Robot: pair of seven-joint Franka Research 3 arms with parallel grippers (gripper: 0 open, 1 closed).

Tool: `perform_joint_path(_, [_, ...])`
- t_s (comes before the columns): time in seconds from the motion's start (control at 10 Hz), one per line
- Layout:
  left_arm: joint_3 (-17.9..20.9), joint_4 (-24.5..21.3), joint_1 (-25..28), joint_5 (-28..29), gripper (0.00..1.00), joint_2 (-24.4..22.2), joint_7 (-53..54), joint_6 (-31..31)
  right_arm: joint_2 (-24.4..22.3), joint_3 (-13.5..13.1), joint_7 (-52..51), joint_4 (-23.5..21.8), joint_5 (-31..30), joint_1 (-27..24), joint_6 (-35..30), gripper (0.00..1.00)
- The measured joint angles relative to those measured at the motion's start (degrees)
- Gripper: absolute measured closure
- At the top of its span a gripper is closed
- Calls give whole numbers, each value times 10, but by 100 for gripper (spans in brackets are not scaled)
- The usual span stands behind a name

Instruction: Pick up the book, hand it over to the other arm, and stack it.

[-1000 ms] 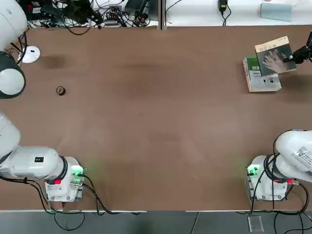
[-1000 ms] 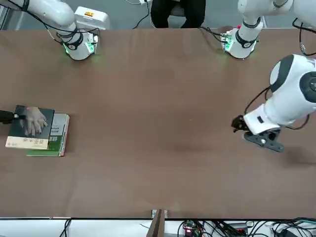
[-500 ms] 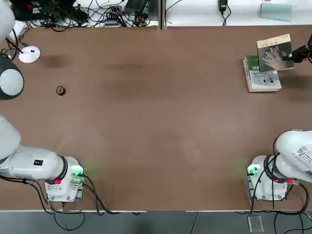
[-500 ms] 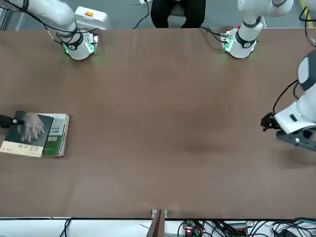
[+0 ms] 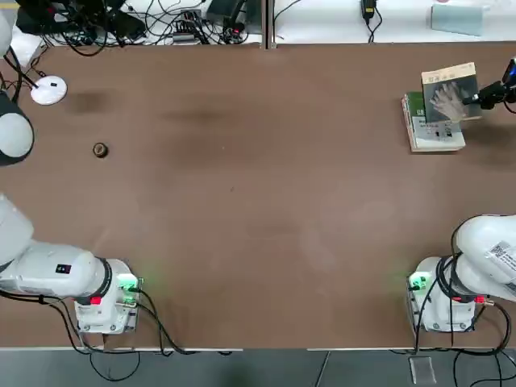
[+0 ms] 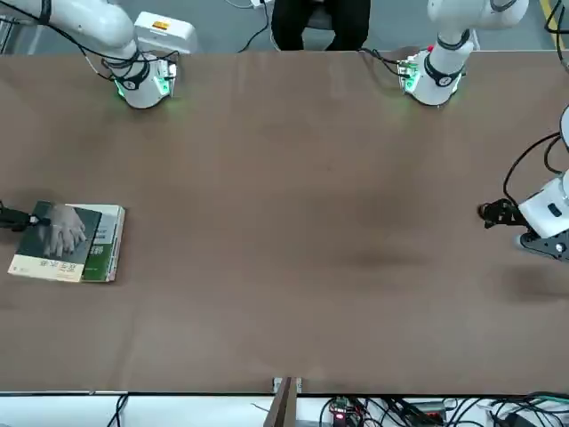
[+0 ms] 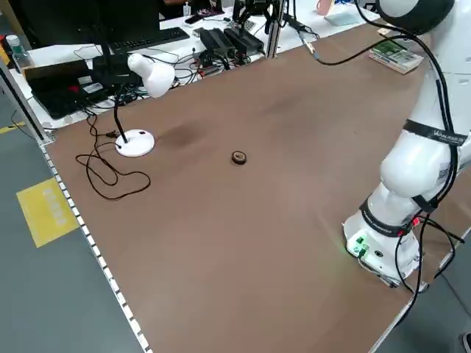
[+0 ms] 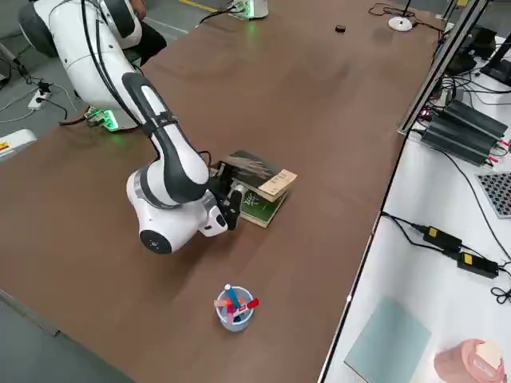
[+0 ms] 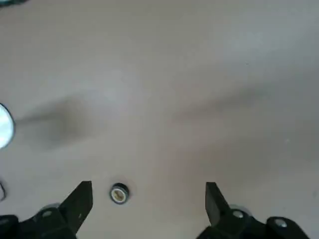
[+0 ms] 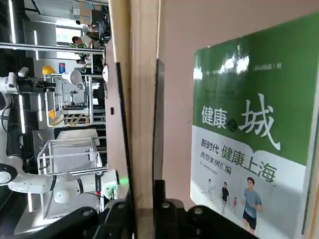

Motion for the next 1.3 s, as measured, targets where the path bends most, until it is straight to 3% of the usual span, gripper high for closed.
perform_joint_path(0.7, [-20,-127,-4,-13,0,-119,-69,0,15,-9,-1,-13,-17,0,24,85])
perform_joint_path(1.3, [-21,-142,-2,11,0,-150,-69,0,16,-11,-16,-39,-20,0,46,85])
